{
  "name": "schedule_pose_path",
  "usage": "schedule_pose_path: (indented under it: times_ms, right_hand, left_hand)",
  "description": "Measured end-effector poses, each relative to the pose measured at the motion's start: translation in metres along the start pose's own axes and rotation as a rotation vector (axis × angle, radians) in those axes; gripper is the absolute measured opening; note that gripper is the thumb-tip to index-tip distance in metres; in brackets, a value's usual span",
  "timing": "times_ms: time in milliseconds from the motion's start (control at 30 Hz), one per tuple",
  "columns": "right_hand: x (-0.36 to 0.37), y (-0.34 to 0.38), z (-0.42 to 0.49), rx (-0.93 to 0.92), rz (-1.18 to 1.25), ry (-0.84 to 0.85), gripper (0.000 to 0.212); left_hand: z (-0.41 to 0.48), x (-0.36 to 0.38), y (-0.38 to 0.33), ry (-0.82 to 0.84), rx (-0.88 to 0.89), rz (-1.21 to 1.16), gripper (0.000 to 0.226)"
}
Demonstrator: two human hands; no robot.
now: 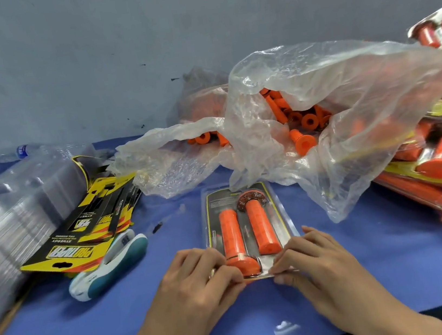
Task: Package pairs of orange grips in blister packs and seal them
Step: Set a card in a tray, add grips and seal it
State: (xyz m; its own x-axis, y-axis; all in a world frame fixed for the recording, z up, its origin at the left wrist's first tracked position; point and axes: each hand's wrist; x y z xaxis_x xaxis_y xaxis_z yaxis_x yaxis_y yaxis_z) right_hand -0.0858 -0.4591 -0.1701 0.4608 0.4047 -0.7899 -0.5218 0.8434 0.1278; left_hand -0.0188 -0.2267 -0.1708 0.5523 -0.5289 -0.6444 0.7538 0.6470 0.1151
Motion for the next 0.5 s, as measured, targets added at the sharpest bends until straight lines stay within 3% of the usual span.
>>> schedule_pose_path:
  times_ms: [200,333,500]
  right_hand:
    - [0.010,0.012,0.002,-0.050,-0.236,-0.039,0.008]
    - [0.011,0.018,0.007,-0.035,-0.110,-0.065,0.001]
    - [0.001,0.004,0.003,-0.016,0.160,0.059,0.015]
  left_hand:
    - [0.003,0.000,-0.013,-0.037,0.001,0.063,0.030]
    - [0.003,0.002,-0.020,-0.035,0.020,0.003,0.029]
    - [0.005,-0.004,-0.009,0.109,0.100,-0.099,0.012]
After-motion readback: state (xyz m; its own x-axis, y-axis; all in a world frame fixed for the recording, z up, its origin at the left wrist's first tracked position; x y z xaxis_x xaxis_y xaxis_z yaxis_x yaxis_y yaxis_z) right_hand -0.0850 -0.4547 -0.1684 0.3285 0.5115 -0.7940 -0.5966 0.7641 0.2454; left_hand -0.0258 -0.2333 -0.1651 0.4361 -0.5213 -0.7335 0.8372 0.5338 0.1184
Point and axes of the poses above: each hand's wrist, its own z-axis towards the middle knuckle, its own x-axis out of the palm, y = z × x, and after that the axes turned 7 degrees about -x, right-handed
